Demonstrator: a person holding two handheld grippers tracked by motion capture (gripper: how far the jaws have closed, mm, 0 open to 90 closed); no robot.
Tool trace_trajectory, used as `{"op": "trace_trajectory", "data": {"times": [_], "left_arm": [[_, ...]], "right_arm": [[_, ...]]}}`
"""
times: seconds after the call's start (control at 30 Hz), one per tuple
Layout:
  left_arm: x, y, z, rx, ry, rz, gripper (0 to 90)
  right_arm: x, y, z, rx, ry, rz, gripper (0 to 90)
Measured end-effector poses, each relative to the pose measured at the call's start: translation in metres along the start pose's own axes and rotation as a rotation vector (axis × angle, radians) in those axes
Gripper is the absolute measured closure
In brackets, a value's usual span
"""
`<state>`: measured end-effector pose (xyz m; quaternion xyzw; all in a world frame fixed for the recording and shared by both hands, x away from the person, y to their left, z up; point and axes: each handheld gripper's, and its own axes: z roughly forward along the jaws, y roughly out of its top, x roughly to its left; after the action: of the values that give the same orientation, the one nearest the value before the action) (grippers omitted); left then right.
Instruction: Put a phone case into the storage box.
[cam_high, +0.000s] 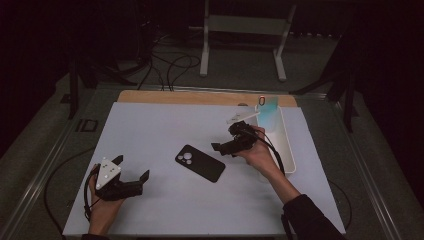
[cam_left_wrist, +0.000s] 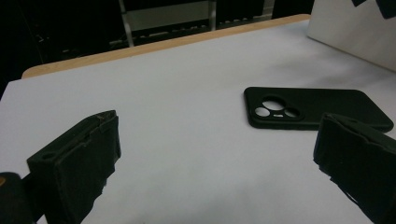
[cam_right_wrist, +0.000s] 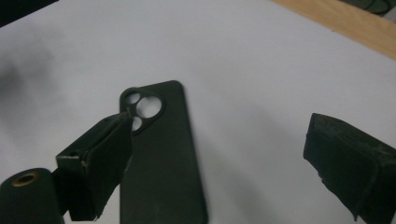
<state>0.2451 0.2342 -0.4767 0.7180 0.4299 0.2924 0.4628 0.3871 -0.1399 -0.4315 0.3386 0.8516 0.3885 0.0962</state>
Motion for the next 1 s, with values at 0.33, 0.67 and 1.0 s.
{"op": "trace_trajectory", "data": {"times": [0.33,0.67,1.0], "left_arm": [[0.0,0.0,0.0,0.0,-0.001,0.0,1.3],[0.0,0.0,0.0,0.0,-0.001,0.001,1.3],[0.0,0.0,0.0,0.0,-0.002,0.0,1.3]], "right_arm": [[0.009,-0.005,0.015,0.067,0.016,-0.023,8.4],[0.016,-0.012,0.028,0.128,0.029,-0.041,8.4],[0.026,-0.017,0.043,0.193,0.051,-0.073,8.4]]}}
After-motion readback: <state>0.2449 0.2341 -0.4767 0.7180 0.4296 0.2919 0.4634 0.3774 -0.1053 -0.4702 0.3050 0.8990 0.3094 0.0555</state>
